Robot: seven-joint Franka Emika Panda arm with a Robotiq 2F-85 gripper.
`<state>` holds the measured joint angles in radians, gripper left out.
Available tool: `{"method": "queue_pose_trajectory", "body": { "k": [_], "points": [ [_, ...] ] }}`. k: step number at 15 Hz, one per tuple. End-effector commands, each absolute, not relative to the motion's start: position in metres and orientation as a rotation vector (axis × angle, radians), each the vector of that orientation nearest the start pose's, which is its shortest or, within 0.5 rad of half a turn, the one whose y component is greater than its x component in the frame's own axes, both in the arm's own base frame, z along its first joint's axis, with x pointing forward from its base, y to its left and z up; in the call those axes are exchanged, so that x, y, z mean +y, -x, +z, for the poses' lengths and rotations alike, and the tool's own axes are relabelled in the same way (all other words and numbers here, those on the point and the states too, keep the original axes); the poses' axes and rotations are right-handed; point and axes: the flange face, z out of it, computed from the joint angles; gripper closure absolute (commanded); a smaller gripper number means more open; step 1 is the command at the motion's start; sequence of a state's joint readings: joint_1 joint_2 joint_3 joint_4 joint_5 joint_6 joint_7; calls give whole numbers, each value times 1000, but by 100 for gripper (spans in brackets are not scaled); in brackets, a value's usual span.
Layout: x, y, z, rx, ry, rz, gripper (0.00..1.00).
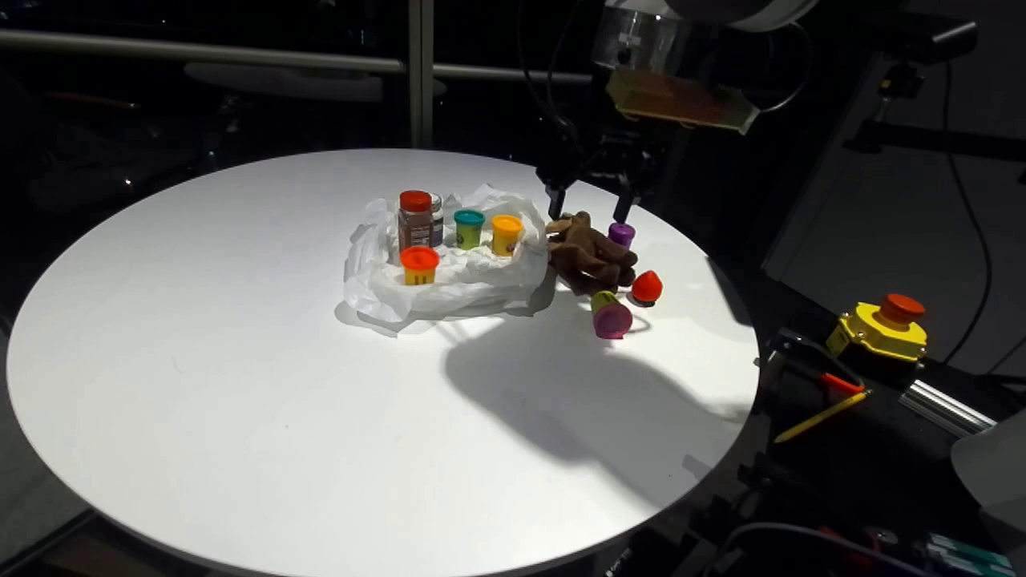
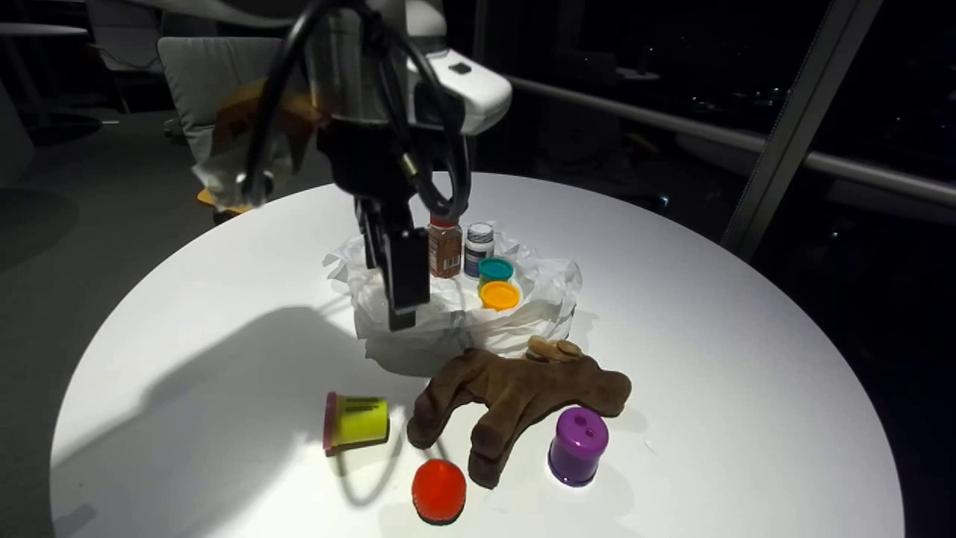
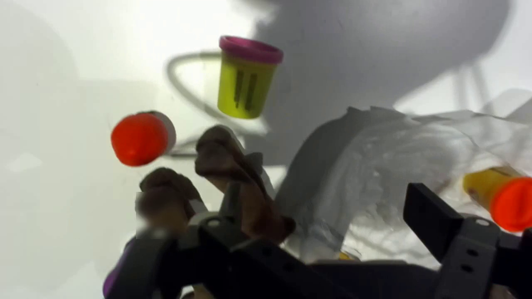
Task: Pick up all the objects surrounding the white plate and arrange them on the plate
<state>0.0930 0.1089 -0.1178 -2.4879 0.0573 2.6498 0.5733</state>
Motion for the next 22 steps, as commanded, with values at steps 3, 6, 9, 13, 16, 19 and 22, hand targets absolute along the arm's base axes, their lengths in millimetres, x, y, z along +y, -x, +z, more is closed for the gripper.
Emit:
{"method": "queue_pose_trajectory", "body": {
  "k": [3,6,9,13,16,19,22],
  "points": [
    [-15,-470,179,1124,2949,100,0],
    [-13,-467,148,1184,2953,176,0],
    [-11,-465,129,1241,2948,230,0],
    [-17,-467,138,1271,2925,201,34],
    [-20,-467,159,1292,2888,141,58],
    [-19,-462,187,1278,2855,107,80],
    [-8,-461,223,1226,2832,60,80]
  ]
}}
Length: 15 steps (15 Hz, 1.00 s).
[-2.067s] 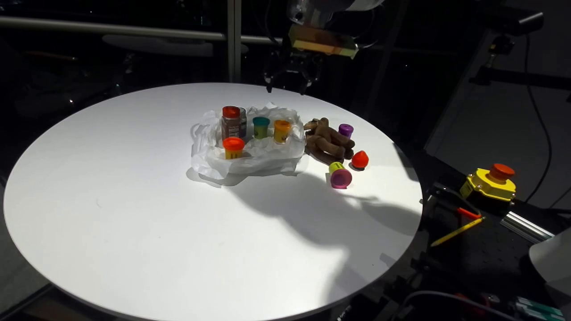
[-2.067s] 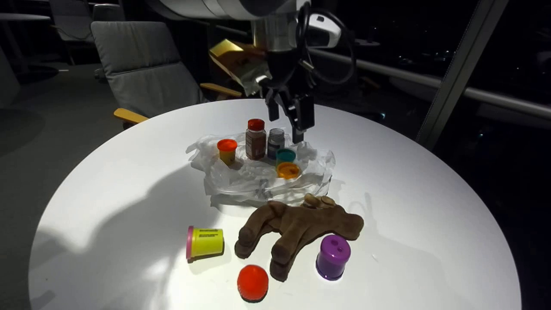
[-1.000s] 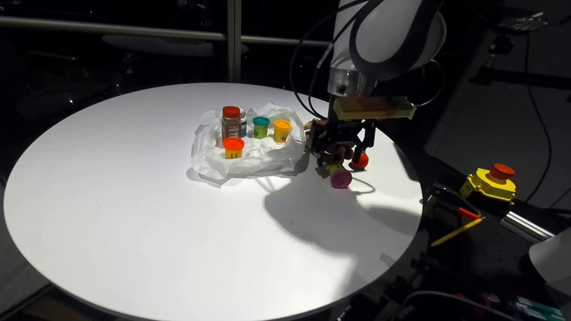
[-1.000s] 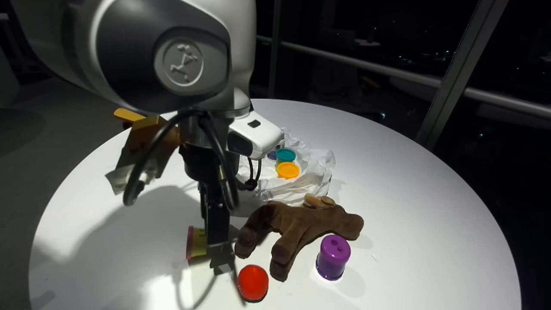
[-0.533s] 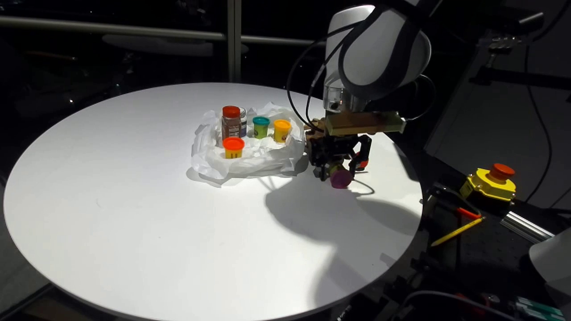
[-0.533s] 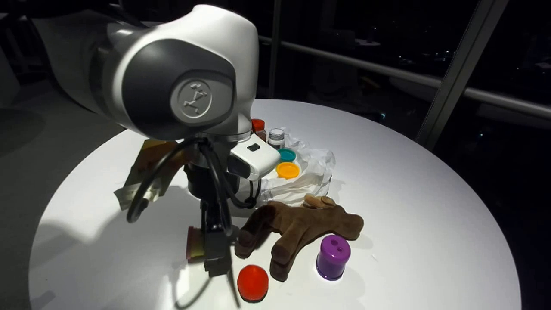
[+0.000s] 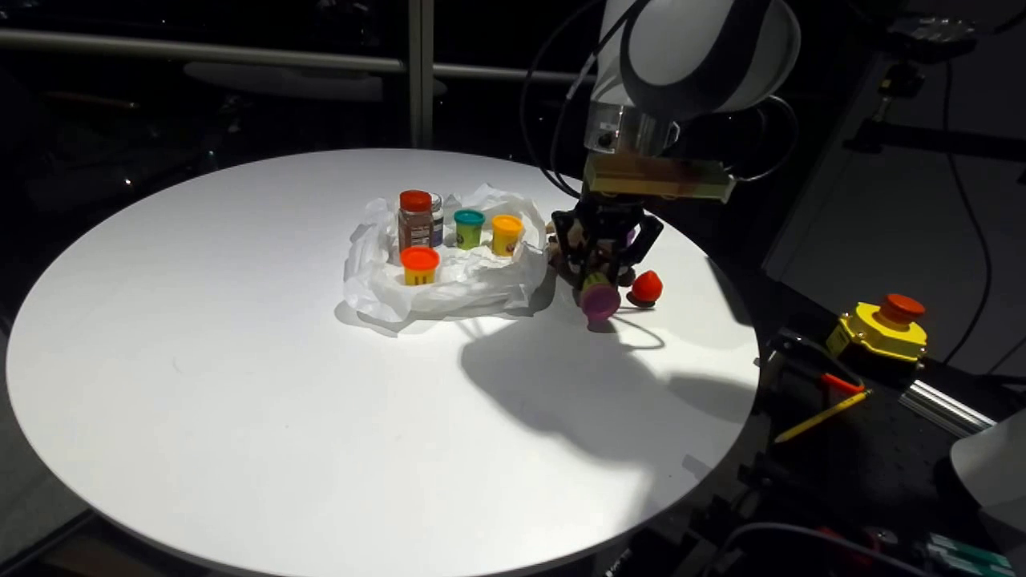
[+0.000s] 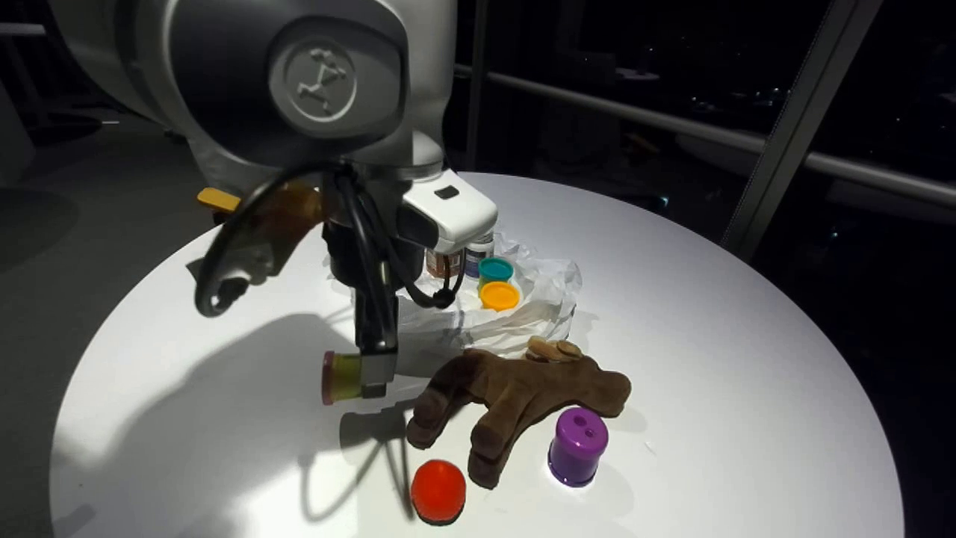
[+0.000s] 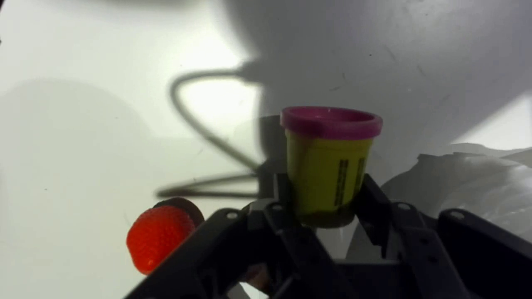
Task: Pick up all the objects surrounding the white plate and arrange them on the plate
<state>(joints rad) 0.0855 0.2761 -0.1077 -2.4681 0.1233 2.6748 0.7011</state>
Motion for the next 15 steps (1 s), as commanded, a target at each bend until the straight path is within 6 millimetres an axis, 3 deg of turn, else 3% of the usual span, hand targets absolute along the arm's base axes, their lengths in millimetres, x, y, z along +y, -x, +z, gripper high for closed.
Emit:
{"method": "queue_pose_trajectory", "body": {
  "k": [1,4,7,11,15],
  "points": [
    [-3,-464,236,1202,2824,38,80],
    [20,-486,269,1109,2806,-89,80],
    [41,-517,276,1013,2804,-181,80],
    [56,-549,247,959,2796,-248,81],
    [63,-568,214,935,2772,-286,81]
  ]
}}
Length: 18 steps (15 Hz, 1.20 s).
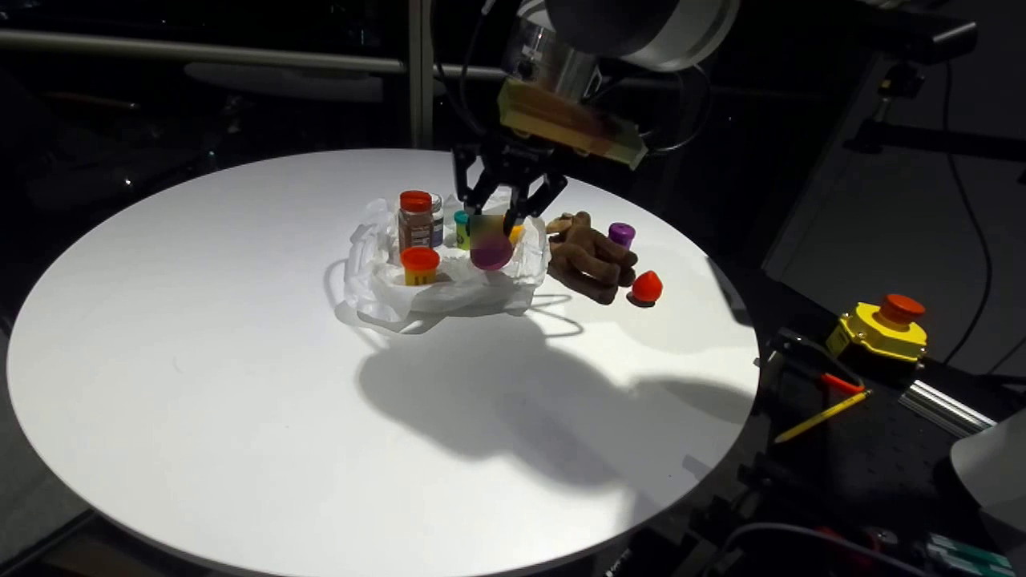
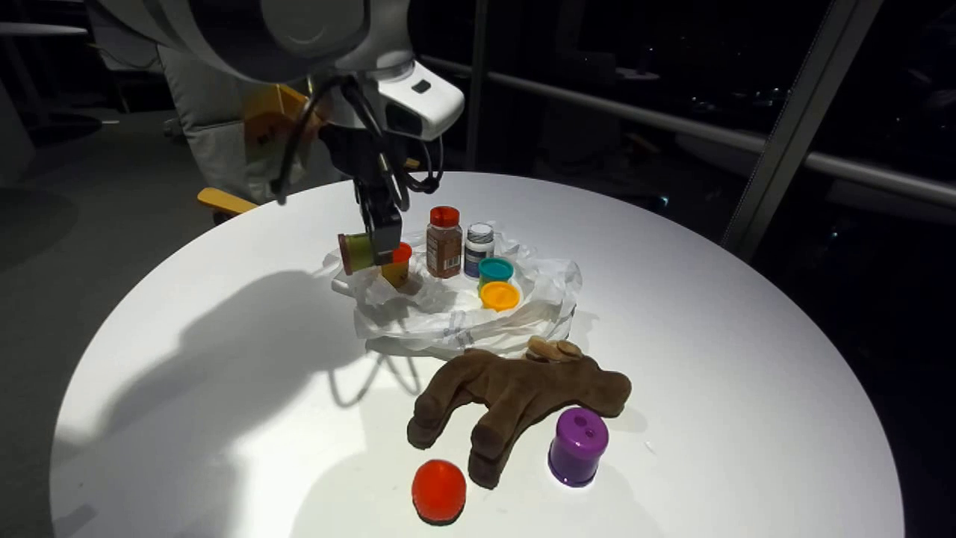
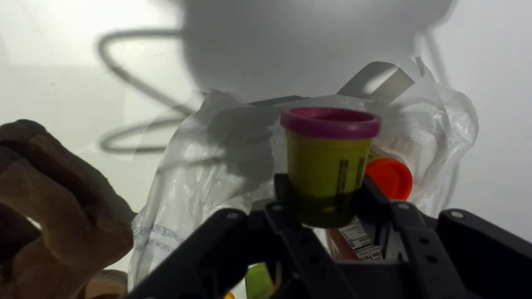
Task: Pick up all the objects surrounding the white plate and arrange them on the plate
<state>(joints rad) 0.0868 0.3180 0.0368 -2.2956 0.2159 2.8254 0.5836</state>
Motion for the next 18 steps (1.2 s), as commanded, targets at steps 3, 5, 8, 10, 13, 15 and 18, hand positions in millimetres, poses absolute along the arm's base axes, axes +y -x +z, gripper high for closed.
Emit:
{"method": "queue_pose_trajectory", "body": {
  "k": [3,5,8,10,13,15,18],
  "points": [
    [64,-577,198,914,2753,-346,81],
    [68,-582,189,908,2740,-373,81],
    [73,-587,179,884,2748,-383,81],
    [73,-586,172,867,2768,-344,81],
    [72,-582,176,833,2785,-342,32],
    [70,-573,196,818,2770,-384,18],
    [62,-552,235,796,2752,-481,0]
  ]
}}
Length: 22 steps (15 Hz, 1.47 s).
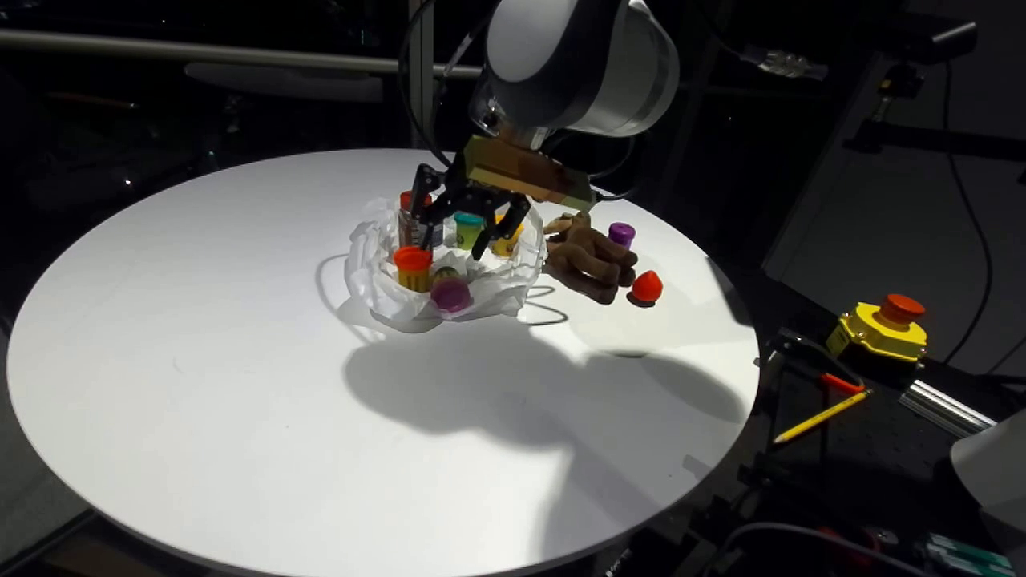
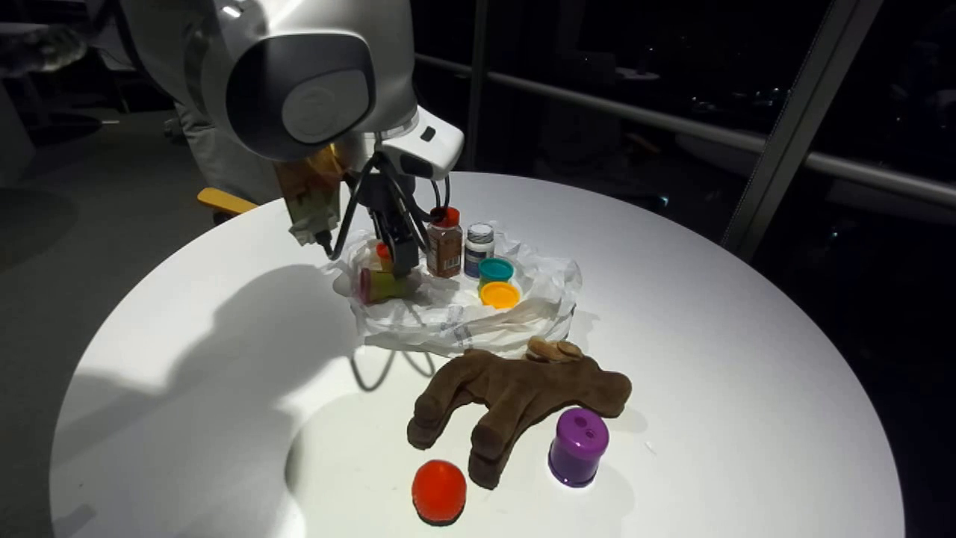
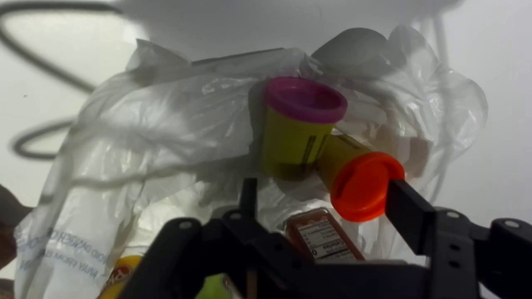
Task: Pick up all the objects surrounding the white plate and arrange them on the plate
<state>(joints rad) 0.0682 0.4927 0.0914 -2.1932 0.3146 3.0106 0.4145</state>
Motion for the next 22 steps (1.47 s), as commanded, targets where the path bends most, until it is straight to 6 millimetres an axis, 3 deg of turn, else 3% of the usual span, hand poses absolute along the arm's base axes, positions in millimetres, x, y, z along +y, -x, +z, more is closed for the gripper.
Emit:
{"method": "queue_pose_trajectory", "body": {
  "k": [1,5,8,10,16,22],
  "points": [
    [58,-544,246,789,2760,-494,0],
    [14,-503,265,880,2837,-388,0],
    [-28,-483,256,987,2917,-238,0],
    [-45,-480,240,1021,2933,-136,0],
    [-65,-468,182,1097,3003,35,0],
    [-78,-450,184,1163,3096,-1,0]
  ]
}}
